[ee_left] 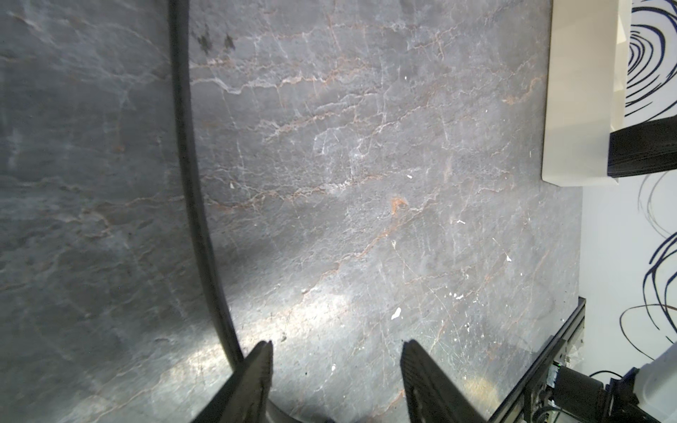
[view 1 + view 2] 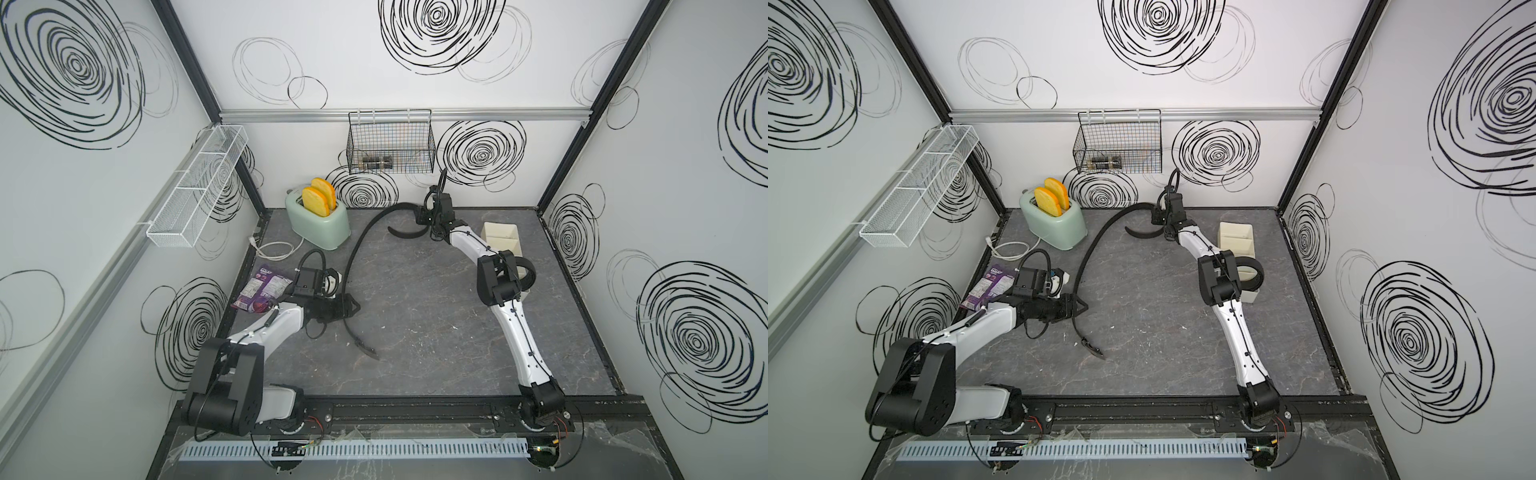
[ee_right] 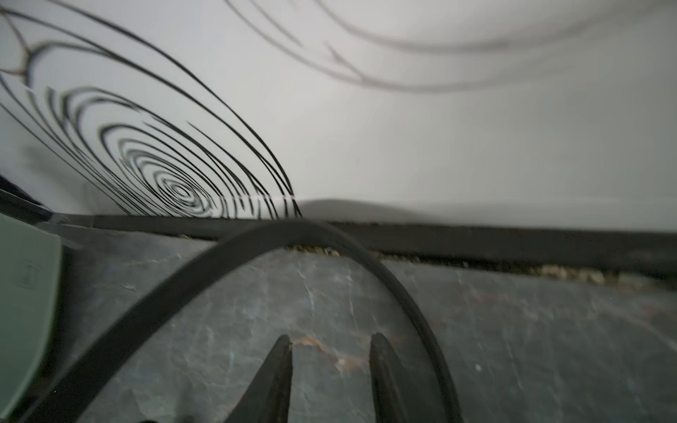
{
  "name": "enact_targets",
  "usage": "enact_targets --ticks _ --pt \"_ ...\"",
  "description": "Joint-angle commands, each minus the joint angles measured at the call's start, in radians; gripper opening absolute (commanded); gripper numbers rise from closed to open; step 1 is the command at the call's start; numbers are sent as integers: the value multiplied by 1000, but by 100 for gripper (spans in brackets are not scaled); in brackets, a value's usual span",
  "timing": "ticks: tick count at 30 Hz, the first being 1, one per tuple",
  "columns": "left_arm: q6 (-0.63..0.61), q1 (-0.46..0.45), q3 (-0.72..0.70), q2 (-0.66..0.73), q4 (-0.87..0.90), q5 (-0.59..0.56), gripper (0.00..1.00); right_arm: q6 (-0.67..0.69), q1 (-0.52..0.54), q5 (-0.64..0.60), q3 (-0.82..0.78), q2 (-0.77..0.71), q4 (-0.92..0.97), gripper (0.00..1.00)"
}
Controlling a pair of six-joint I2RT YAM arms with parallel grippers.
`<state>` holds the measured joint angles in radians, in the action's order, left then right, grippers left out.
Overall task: Place the belts into the storage roll
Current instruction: Roll the belt at the center of the board.
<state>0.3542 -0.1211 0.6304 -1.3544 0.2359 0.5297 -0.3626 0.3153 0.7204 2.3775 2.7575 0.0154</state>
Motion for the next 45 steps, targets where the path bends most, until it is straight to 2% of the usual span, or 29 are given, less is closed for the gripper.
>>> enact_targets --ticks 1,4,7,14,19,20,21,22,23,24,26,28,29,31,33,36,40,45 --pt "-25 12 24 -6 -9 11 61 26 0 -41 -35 -41 153 38" --pt "-19 12 25 0 -13 19 61 60 6 -69 -71 -91 261 38" --pt "-10 10 22 16 -22 28 61 43 17 -84 -188 -179 335 38" --pt "5 -7 8 88 -26 32 61 34 79 -128 -663 -493 441 42" --pt "11 -19 -6 139 -28 29 61 20 208 -114 -1073 -854 314 43" --pt "9 -19 -9 152 -26 25 61 54 254 -128 -1113 -934 285 48" --pt "8 -18 -12 165 -23 20 61 110 305 -177 -1124 -1006 271 67" --pt "8 -18 -16 174 -21 15 61 177 353 -234 -1125 -1063 256 97" --pt "6 -16 -20 184 -19 13 61 282 404 -286 -1133 -1117 226 98" --pt "6 -15 -24 193 -18 10 61 293 438 -374 -1154 -1168 178 98" --pt "5 -10 -29 203 -11 -5 62 207 446 -471 -1229 -1222 36 98" --pt "4 2 -29 208 -1 -25 61 197 378 -289 -1249 -1204 -29 98" --pt "5 9 -25 209 11 -42 62 195 346 -211 -1201 -1160 26 100" --pt "12 28 -12 206 38 -78 62 273 303 -153 -1049 -1057 265 88" --pt "15 45 4 193 57 -99 62 378 288 -179 -935 -963 519 82" --pt "2 54 28 163 73 -132 62 545 314 -262 -923 -891 690 83" --pt "-10 57 42 114 69 -175 61 559 324 -303 -1003 -875 613 84" --pt "-47 52 82 51 90 -214 61 574 328 -436 -934 -758 659 84"
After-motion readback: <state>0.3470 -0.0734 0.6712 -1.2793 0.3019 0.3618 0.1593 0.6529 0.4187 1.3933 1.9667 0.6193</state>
